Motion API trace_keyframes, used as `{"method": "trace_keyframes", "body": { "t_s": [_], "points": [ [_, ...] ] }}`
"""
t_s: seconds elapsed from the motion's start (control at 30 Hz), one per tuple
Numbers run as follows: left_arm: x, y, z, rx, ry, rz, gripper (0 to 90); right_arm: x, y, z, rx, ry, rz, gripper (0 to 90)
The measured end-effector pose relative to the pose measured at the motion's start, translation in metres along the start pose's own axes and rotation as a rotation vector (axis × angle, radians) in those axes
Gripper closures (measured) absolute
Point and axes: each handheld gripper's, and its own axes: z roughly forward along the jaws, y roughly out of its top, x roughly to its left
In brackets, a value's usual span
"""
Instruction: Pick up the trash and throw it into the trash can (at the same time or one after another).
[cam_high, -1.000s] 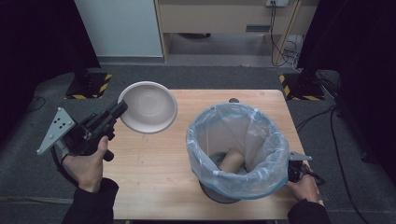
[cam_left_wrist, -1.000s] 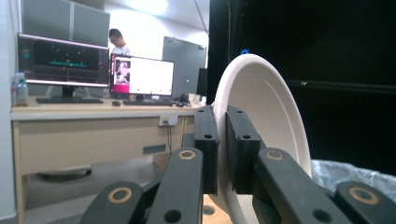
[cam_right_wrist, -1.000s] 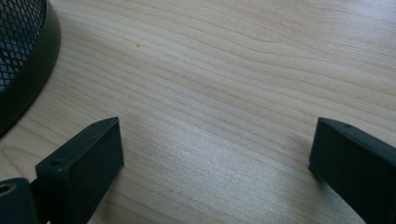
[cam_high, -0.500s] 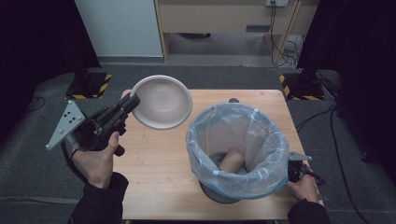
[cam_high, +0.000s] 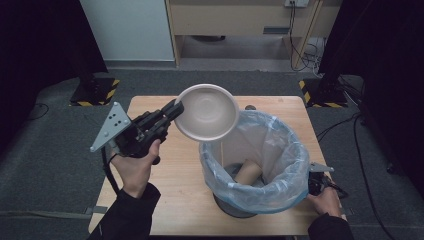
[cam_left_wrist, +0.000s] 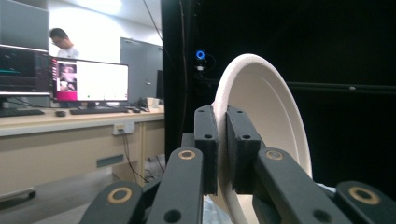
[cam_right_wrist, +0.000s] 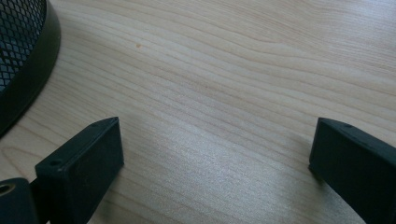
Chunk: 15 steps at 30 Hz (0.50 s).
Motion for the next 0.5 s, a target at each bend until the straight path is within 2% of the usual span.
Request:
{"method": "trace_keyframes", "body": {
  "t_s": [0.37, 0.5],
  "points": [
    [-0.019, -0.016, 0.029, 0.058, -0.062, -0.006, 83.7, 0.000, 0.000, 0.000, 0.001, 0.000, 0.002, 3.1],
    [-0.023, -0.026, 0.037, 0.089, -0.100, -0.017, 83.6, 0.000, 0.000, 0.000, 0.001, 0.000, 0.002, 3.1]
  ]
}}
